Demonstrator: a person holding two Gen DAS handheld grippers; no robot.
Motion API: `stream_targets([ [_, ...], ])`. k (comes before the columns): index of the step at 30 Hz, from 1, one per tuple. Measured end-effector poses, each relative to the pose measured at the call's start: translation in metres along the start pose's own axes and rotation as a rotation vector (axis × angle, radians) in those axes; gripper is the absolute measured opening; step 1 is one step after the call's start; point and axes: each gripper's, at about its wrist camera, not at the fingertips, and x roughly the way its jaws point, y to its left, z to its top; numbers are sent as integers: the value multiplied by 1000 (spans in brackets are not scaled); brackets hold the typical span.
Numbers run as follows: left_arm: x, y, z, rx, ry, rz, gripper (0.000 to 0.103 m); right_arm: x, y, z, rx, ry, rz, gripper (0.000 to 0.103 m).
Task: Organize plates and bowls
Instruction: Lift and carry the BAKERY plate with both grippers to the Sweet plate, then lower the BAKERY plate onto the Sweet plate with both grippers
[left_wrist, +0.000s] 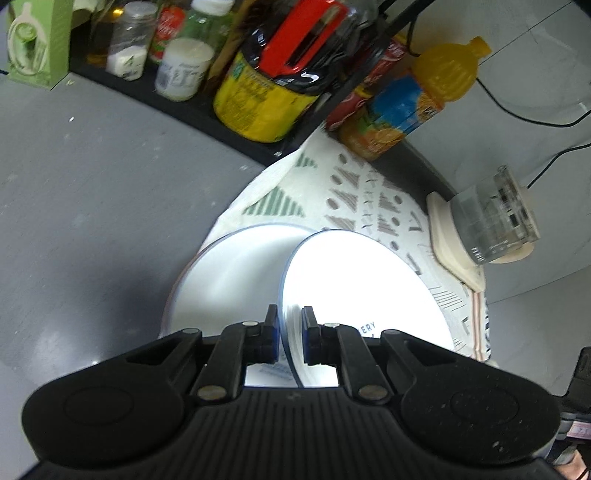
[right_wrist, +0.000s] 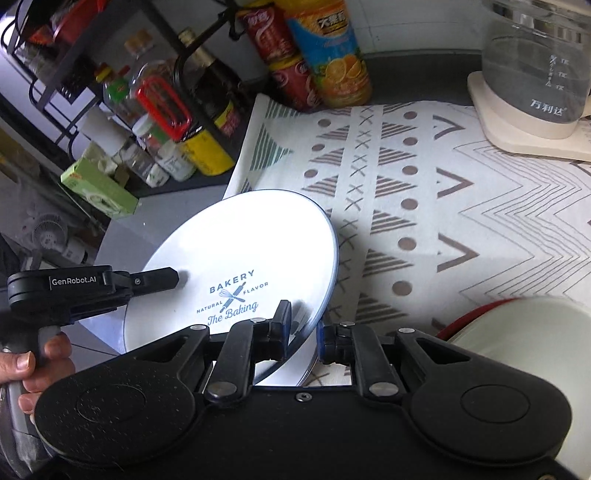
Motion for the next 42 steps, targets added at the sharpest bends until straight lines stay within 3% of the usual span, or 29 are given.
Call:
stream_targets([
  [10, 7, 23, -13, -4, 33, 65, 10, 19, 34, -16, -73, 13, -93, 14],
  [26, 19, 24, -16, 38, 48, 127, 14, 37, 47, -29, -140, 24, -161, 18],
  [42, 22, 17, -18, 98, 22, 166, 15, 38, 46, -36, -68, 86, -73, 39],
])
